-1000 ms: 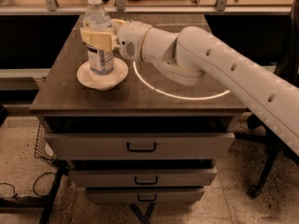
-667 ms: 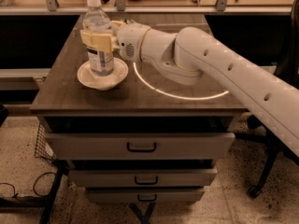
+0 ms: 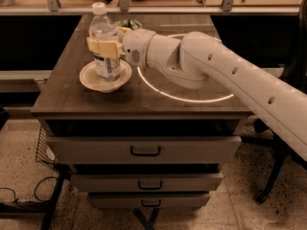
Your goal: Place blue plastic bottle into paper bowl
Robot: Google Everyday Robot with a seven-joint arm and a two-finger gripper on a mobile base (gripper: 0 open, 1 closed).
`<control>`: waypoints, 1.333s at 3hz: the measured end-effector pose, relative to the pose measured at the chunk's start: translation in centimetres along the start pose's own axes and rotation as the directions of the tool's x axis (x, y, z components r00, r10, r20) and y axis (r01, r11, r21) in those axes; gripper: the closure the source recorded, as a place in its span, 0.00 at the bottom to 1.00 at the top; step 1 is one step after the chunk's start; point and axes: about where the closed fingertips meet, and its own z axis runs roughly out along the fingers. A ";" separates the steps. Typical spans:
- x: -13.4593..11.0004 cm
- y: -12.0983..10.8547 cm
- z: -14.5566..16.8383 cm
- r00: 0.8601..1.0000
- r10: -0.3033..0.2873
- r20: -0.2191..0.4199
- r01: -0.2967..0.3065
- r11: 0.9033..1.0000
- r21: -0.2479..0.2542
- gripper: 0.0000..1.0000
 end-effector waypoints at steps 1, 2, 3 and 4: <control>1.0 0.1 0.3 1.000 0.012 0.004 -0.012 1.000 0.002 1.00; 1.9 0.0 0.5 1.000 0.014 -0.009 -0.014 1.000 0.006 1.00; 1.8 0.2 0.7 1.000 0.013 -0.008 -0.013 1.000 0.002 0.82; 1.8 0.4 0.9 1.000 0.012 -0.008 -0.012 1.000 -0.002 0.58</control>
Offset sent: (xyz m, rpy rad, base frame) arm 0.0065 0.0024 -0.0324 -0.0190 0.0278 -0.0210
